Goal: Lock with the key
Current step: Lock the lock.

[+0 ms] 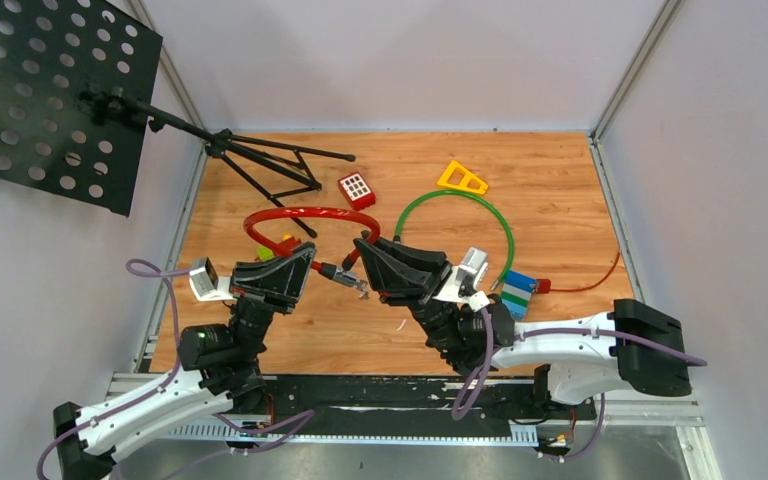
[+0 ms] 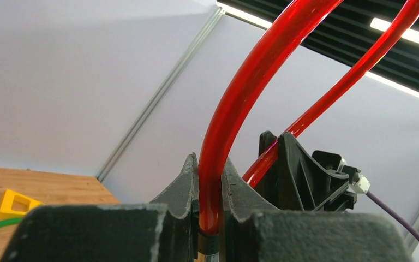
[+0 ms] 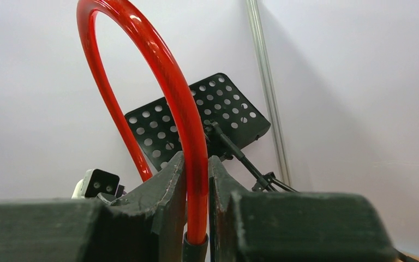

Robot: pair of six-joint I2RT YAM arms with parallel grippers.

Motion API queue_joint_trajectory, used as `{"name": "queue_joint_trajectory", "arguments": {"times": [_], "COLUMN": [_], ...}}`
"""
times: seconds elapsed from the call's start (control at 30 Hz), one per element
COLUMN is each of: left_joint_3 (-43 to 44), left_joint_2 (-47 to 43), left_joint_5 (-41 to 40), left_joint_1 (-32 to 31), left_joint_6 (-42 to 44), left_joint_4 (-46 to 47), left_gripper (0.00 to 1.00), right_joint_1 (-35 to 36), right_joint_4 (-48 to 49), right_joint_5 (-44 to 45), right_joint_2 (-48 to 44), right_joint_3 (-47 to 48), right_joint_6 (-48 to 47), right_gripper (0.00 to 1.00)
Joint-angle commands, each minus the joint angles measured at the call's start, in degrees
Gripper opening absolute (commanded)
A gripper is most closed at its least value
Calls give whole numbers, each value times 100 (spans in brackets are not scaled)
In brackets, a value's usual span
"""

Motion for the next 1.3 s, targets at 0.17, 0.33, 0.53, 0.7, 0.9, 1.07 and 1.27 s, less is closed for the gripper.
{"name": "queue_joint_trajectory", "arguments": {"times": [0.17,0.33,0.53,0.7,0.9,1.07,1.27], "left_joint_3": [-26,-62,2,13,8,-4,12], "left_joint_2": [261,438,538,502,484,463,448], "left_joint_5": [233,264,305,237,155,119,104], "left_joint_1": [3,8,6,3,5,10,3], "left_joint_6": [-89,-231,-361,-380,-398,-365,-346], "left_joint_4": [1000,1413,1587,1583,1614,1612,1591], "left_gripper": [0,0,0,0,0,0,0], "right_joint_1": [67,67,66,62,70,68,67], "right_joint_4": [696,689,687,688,685,684,690], "right_joint_5": [-575,-442,-196,-115,337,921,1364], "right_joint_2": [-129,-119,-76,-126,-169,-143,-47], "right_joint_3": [10,-154,-339,-519,-759,-952,-1122], "right_joint_6": [67,141,152,234,595,1065,1389], "right_gripper": [0,0,0,0,1,1,2]}}
